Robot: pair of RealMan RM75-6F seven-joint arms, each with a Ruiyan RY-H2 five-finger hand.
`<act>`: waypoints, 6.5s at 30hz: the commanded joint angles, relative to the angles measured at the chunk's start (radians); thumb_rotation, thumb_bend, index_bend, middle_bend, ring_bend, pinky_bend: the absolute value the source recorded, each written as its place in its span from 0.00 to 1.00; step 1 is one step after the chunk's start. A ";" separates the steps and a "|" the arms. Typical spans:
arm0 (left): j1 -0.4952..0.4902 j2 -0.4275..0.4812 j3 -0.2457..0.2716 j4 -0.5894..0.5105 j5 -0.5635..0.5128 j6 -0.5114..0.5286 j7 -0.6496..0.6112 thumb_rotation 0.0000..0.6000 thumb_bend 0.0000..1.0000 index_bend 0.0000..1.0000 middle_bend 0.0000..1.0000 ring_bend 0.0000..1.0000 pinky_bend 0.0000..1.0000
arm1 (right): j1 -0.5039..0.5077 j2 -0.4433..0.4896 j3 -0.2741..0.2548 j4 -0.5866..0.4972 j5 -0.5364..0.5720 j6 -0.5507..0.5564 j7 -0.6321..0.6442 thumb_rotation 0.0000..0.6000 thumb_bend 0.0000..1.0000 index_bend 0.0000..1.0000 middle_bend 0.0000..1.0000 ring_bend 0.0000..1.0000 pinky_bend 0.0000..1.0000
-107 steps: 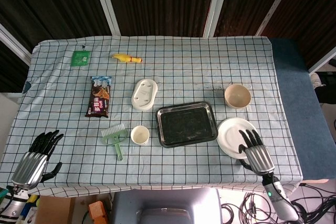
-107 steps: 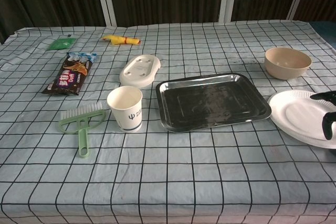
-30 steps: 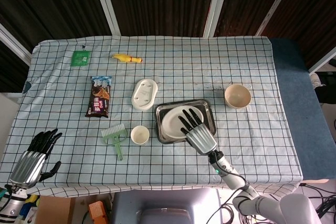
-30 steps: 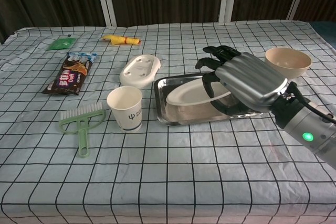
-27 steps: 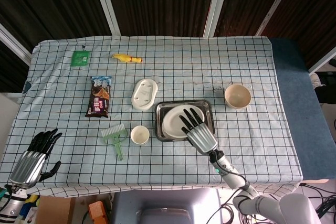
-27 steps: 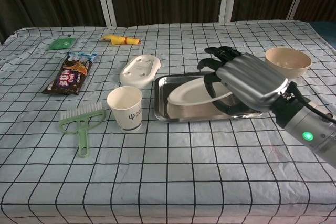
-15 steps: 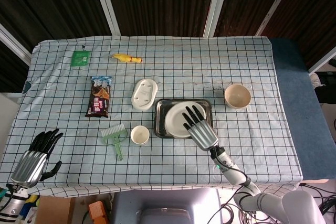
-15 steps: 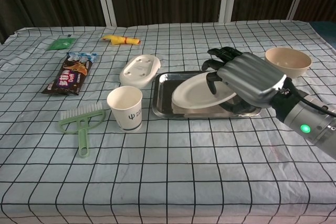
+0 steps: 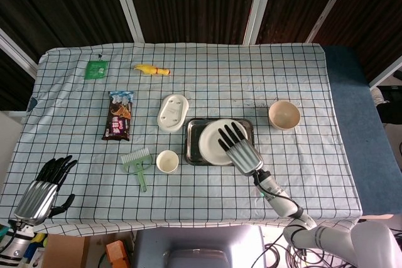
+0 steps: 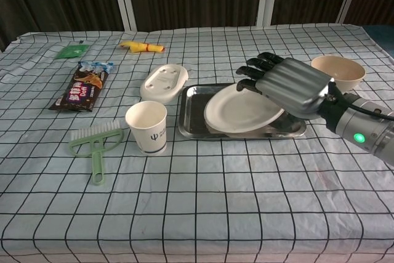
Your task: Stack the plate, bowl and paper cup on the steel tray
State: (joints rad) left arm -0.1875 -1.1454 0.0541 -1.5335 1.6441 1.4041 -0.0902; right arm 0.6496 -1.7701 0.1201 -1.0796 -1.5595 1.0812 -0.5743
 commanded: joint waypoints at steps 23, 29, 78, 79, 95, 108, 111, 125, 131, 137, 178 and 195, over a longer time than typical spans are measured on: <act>0.006 0.019 0.002 -0.004 0.010 0.024 -0.036 1.00 0.37 0.00 0.00 0.00 0.05 | 0.103 0.130 0.035 -0.301 0.383 -0.197 -0.648 1.00 0.01 0.00 0.00 0.00 0.00; 0.004 0.024 0.006 -0.007 0.018 0.022 -0.047 1.00 0.37 0.00 0.00 0.00 0.05 | 0.109 0.173 0.024 -0.380 0.443 -0.169 -0.653 1.00 0.01 0.00 0.00 0.00 0.00; -0.009 0.016 -0.002 -0.002 0.003 0.002 -0.049 1.00 0.37 0.00 0.00 0.00 0.05 | 0.012 0.000 0.002 0.473 0.227 -0.143 0.412 1.00 0.38 0.57 0.01 0.00 0.00; -0.008 0.016 -0.001 -0.002 0.003 0.003 -0.050 1.00 0.37 0.00 0.00 0.00 0.05 | 0.013 -0.004 0.002 0.480 0.224 -0.144 0.416 1.00 0.39 0.59 0.02 0.00 0.00; -0.003 0.020 -0.001 0.002 0.011 0.020 -0.060 1.00 0.37 0.00 0.00 0.00 0.05 | -0.006 0.054 0.015 0.359 0.140 0.084 0.405 1.00 0.43 0.62 0.03 0.00 0.00; -0.007 0.018 0.000 -0.002 0.010 0.011 -0.051 1.00 0.37 0.00 0.00 0.00 0.05 | 0.038 0.077 0.004 0.040 0.026 0.197 0.168 1.00 0.44 0.62 0.04 0.00 0.00; -0.007 0.019 0.000 -0.002 0.010 0.012 -0.051 1.00 0.37 0.00 0.00 0.00 0.05 | 0.043 0.064 0.002 0.037 0.024 0.189 0.151 1.00 0.44 0.62 0.04 0.00 0.00; 0.005 0.024 0.002 0.000 0.016 0.036 -0.052 1.00 0.37 0.00 0.00 0.00 0.05 | 0.084 -0.138 -0.023 0.195 0.032 0.077 0.115 1.00 0.44 0.62 0.04 0.00 0.00; 0.007 0.025 0.002 0.001 0.019 0.040 -0.055 1.00 0.37 0.00 0.00 0.00 0.05 | 0.081 -0.152 -0.025 0.219 0.024 0.088 0.121 1.00 0.44 0.61 0.04 0.00 0.00; 0.006 0.025 0.002 0.000 0.021 0.039 -0.053 1.00 0.37 0.00 0.00 0.00 0.05 | 0.072 -0.145 -0.029 0.221 0.020 0.097 0.118 1.00 0.44 0.60 0.04 0.00 0.00; -0.045 -0.167 -0.003 0.143 0.156 0.093 -0.124 1.00 0.40 0.08 0.00 0.00 0.05 | -0.349 0.409 -0.161 -0.346 -0.050 0.572 0.260 1.00 0.20 0.19 0.00 0.00 0.00; -0.195 -0.454 -0.086 0.177 0.053 -0.106 -0.019 1.00 0.40 0.31 0.03 0.00 0.03 | -0.466 0.533 -0.113 -0.305 0.070 0.535 0.497 1.00 0.20 0.19 0.00 0.00 0.00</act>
State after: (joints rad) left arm -0.3677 -1.5778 -0.0205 -1.3622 1.7129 1.3129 -0.1302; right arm 0.1859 -1.2403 0.0037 -1.3883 -1.4941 1.6215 -0.0824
